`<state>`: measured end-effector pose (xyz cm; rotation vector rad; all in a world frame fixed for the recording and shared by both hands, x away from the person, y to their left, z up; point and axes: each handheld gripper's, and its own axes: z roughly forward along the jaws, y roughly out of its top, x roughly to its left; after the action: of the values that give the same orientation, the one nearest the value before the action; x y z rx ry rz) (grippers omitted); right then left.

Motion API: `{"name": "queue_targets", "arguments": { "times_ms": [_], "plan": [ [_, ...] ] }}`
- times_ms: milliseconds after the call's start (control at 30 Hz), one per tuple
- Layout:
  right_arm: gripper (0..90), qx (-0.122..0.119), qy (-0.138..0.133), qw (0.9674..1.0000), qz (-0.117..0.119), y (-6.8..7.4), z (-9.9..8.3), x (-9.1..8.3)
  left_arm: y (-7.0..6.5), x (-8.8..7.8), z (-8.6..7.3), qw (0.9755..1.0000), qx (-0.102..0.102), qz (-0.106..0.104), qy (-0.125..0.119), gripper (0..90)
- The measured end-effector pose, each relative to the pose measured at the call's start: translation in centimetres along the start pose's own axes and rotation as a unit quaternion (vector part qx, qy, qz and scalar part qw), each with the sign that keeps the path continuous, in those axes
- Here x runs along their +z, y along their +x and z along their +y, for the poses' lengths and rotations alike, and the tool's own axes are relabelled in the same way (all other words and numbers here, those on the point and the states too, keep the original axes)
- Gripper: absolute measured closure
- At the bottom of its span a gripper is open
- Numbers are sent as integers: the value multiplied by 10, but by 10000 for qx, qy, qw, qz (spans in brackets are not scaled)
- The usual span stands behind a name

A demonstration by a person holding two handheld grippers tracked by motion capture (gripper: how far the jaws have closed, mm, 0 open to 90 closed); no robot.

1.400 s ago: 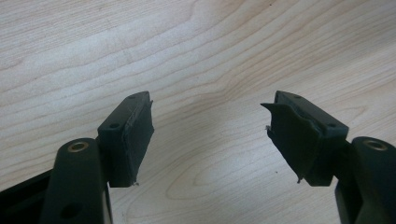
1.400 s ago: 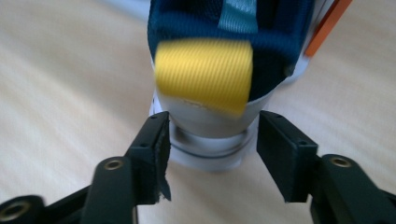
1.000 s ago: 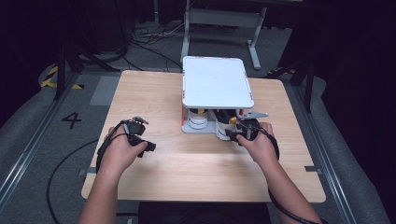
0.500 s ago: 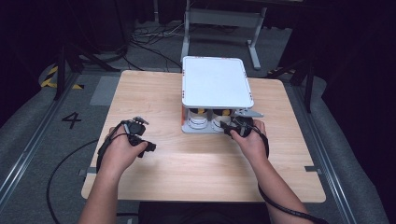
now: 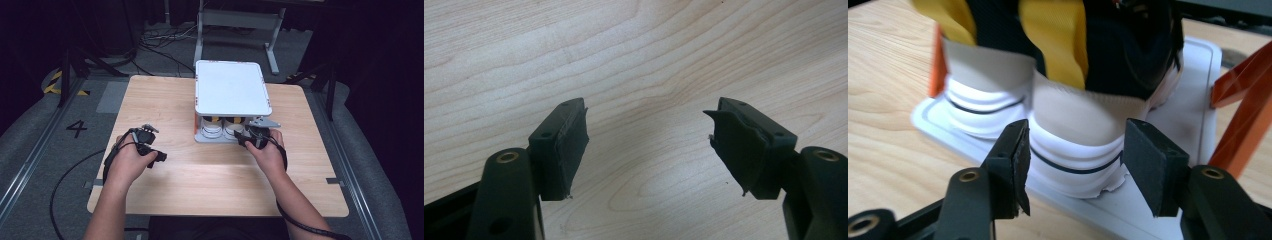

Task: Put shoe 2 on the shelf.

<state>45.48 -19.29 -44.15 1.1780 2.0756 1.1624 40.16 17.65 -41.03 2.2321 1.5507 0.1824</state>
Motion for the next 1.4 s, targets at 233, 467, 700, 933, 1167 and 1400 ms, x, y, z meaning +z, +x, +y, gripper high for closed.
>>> {"name": "queue_targets", "arguments": {
  "times_ms": [233,467,700,933,1167,1400],
  "plan": [
    [394,-168,-65,9998,120,-3,22,-45,0,-1,0,10000,17,-27,-20,308],
    [365,-24,-53,9999,113,-27,28,-89,1,-1,0,10000,11,-16,1,308],
    [361,238,103,9997,49,-55,16,-121,2,0,-2,10000,13,-51,-15,305],
    [331,198,590,9980,58,-86,6,-139,7,-3,-2,9999,17,-7,-132,281],
    [290,21,1133,9935,-92,-116,-12,-143,13,-5,-2,9998,69,71,-173,271],
    [244,177,1532,9878,-208,-137,-34,-132,20,-3,-1,9996,186,126,-191,261]
  ]
}}
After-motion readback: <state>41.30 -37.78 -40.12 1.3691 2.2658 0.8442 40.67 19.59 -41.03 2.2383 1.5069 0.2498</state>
